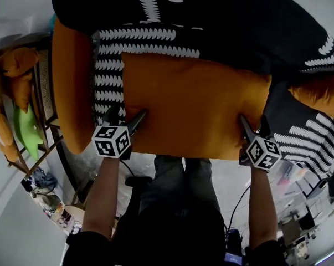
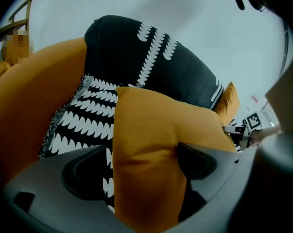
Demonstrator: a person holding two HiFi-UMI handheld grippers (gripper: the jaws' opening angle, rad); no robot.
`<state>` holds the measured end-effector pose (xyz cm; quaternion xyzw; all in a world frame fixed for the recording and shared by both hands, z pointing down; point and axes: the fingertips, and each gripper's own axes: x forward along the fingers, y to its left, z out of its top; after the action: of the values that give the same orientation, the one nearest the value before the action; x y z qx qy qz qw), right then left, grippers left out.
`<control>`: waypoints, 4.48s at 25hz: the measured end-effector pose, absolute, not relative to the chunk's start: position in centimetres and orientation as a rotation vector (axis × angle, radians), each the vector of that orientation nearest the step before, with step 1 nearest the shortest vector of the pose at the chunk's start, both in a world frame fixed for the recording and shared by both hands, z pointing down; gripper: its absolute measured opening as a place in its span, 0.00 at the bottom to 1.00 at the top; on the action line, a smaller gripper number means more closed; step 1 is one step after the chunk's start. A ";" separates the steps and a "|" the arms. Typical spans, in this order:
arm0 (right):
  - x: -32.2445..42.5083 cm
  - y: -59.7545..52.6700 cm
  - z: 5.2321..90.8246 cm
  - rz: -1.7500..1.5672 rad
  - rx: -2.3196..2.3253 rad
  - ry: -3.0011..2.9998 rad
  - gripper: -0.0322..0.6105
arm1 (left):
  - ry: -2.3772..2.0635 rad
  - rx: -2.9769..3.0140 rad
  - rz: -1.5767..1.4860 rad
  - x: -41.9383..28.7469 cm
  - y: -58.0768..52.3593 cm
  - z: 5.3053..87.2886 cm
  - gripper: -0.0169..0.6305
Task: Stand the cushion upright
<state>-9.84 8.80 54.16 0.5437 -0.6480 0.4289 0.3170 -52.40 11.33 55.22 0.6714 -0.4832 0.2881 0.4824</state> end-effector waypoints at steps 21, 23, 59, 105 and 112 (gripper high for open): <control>-10.3 9.1 58.6 1.586 1.316 -1.713 0.86 | -0.900 1.562 0.421 -50.9 11.3 59.0 0.82; -10.8 9.2 58.4 1.616 1.292 -1.727 0.85 | -0.892 1.574 0.404 -50.6 11.3 58.8 0.82; -15.2 -8.1 35.0 0.775 1.657 -2.449 0.53 | -1.247 2.320 0.175 -49.6 -7.0 33.8 0.51; -13.5 -3.5 34.1 0.671 1.781 -2.272 0.69 | -1.530 2.111 0.309 -51.3 -4.3 35.2 0.65; -14.1 -0.4 25.2 0.680 1.802 -2.331 0.54 | -1.590 2.079 0.187 -51.0 -0.7 26.1 0.55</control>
<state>-14.13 -0.42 25.16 0.5951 -0.7694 0.2246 0.0589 -51.03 -0.68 26.15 0.7658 -0.5858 0.0690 0.2560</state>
